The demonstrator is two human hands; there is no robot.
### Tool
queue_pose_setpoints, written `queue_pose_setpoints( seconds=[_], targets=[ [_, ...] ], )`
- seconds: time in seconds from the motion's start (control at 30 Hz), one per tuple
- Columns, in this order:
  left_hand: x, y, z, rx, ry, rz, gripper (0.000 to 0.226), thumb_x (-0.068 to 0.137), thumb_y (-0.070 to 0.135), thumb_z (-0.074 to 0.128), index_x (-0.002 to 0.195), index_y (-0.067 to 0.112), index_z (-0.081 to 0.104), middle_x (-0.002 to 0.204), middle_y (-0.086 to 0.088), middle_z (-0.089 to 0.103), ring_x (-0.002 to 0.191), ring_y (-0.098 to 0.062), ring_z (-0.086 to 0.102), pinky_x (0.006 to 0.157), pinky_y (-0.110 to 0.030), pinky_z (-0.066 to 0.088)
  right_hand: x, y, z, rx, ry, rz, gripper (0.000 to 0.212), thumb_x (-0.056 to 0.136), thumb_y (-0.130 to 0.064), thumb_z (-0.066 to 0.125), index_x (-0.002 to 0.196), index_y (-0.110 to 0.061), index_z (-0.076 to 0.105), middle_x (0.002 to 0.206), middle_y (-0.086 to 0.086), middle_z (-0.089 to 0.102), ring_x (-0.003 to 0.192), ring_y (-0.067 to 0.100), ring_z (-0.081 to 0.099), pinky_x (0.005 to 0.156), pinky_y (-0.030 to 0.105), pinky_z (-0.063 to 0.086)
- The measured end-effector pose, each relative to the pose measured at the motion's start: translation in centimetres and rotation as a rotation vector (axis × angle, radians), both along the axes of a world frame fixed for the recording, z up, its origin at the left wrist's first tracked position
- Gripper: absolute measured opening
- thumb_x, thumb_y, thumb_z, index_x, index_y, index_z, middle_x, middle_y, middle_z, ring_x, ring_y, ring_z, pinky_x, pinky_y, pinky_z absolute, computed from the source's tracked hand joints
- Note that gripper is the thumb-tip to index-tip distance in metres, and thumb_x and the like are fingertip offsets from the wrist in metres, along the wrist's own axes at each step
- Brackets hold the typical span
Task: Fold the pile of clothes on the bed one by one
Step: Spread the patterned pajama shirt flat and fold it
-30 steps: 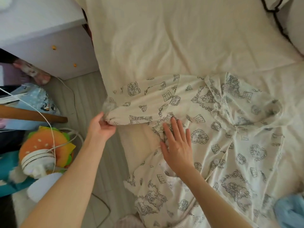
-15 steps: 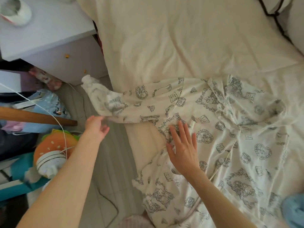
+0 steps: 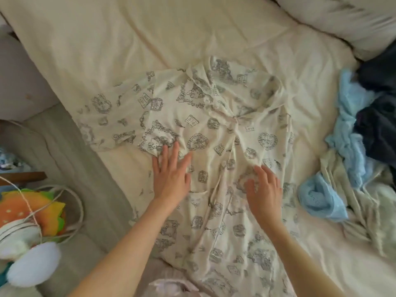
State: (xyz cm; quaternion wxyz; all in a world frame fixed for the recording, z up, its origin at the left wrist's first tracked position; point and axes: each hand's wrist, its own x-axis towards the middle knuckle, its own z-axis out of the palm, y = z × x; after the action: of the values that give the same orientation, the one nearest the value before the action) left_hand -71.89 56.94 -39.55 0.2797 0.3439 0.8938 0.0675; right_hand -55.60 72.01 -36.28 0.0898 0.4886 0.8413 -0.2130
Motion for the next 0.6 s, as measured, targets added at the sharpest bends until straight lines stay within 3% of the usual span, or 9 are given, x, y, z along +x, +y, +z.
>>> queue_pose_setpoints(
  seconds=[0.13, 0.33, 0.4, 0.47, 0.6],
  targets=[
    [-0.2, -0.5, 0.1, -0.063, 0.062, -0.069, 0.055, 0.098, 0.039, 0.035, 0.149, 0.036, 0.014, 0.153, -0.002, -0.022, 0.144, -0.03, -0.014, 0.116, -0.053, -0.002, 7.0, 1.6, 0.2, -0.017, -0.106, -0.228, 0.038, 0.096, -0.02, 0.05, 0.132, -0.006, 0.049, 0.136, 0.014, 0.047, 0.126, 0.031, 0.04, 0.107, 0.045, 0.032],
    [4.9, 0.9, 2.0, -0.029, 0.114, 0.009, 0.056, 0.097, 0.033, 0.037, 0.15, 0.023, 0.019, 0.158, -0.012, -0.005, 0.144, -0.031, -0.011, 0.113, -0.056, -0.007, 13.9, 2.3, -0.6, -0.228, -0.11, -0.5, 0.049, 0.091, -0.032, 0.058, 0.131, -0.007, 0.045, 0.13, 0.013, 0.047, 0.117, 0.03, 0.047, 0.098, 0.046, 0.041],
    [8.6, 1.6, 2.2, 0.026, 0.088, -0.083, 0.059, 0.097, 0.035, 0.035, 0.15, 0.024, 0.014, 0.157, -0.01, -0.011, 0.142, -0.029, -0.018, 0.111, -0.051, -0.013, 15.3, 2.4, -1.3, -0.288, -0.121, -0.509, 0.043, 0.091, -0.034, 0.058, 0.122, -0.006, 0.053, 0.117, 0.011, 0.055, 0.107, 0.028, 0.054, 0.093, 0.045, 0.046],
    [12.8, 1.8, 2.0, 0.011, 0.01, -0.201, 0.061, 0.096, 0.038, 0.034, 0.151, 0.028, 0.008, 0.155, -0.007, -0.02, 0.139, -0.026, -0.026, 0.109, -0.047, -0.019, 16.3, 2.6, -1.5, -0.416, -0.114, -0.496, 0.027, 0.093, -0.029, 0.053, 0.101, -0.003, 0.059, 0.092, 0.012, 0.061, 0.087, 0.028, 0.058, 0.079, 0.044, 0.049],
    [18.6, 1.5, 1.2, -0.12, -0.043, -0.273, 0.065, 0.09, 0.05, 0.02, 0.148, 0.033, -0.005, 0.151, -0.006, -0.03, 0.137, -0.029, -0.031, 0.105, -0.05, -0.027, 18.6, 4.6, 0.3, -0.448, 0.162, -0.575, 0.016, 0.098, -0.023, 0.048, 0.087, -0.011, 0.052, 0.074, 0.006, 0.056, 0.069, 0.022, 0.053, 0.063, 0.033, 0.046]
  ],
)
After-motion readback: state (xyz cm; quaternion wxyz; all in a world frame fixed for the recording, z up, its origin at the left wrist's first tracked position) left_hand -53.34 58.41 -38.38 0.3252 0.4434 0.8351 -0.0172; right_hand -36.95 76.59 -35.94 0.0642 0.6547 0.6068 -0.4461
